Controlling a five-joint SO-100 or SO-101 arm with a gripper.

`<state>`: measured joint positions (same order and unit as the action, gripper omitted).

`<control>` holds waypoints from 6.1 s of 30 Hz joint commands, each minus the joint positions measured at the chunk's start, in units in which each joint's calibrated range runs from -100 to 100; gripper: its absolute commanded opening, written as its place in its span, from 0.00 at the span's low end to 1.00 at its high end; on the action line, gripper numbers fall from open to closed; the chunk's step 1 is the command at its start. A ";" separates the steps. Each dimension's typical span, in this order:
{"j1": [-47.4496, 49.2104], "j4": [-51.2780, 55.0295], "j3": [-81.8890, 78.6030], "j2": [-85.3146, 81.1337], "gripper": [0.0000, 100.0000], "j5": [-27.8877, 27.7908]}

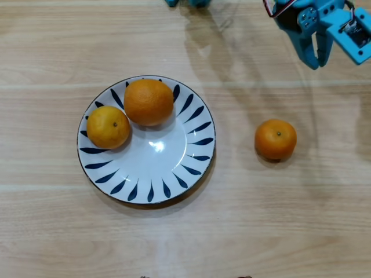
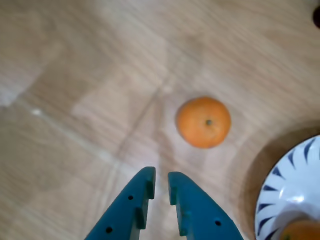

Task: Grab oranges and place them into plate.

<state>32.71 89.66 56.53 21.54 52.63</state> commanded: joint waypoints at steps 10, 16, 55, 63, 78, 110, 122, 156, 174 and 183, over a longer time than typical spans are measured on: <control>-7.39 -3.33 11.96 16.84 0.04 -2.56; -7.71 -5.99 12.23 21.99 0.04 -2.24; -1.10 -27.74 -22.35 13.96 0.42 5.23; -0.54 -34.27 -23.62 15.06 0.42 5.34; -1.02 -34.27 -27.78 14.98 0.42 5.49; -0.62 -38.31 -28.96 13.20 0.28 4.97; -3.12 -6.85 -31.13 -14.36 0.28 4.92; -27.63 -69.51 -71.88 -17.31 0.28 -9.35; -28.60 -68.74 -73.05 -16.72 0.49 -9.25; -26.50 -69.17 -91.43 -36.93 0.17 -14.37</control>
<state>5.19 21.88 -29.97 -4.53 41.84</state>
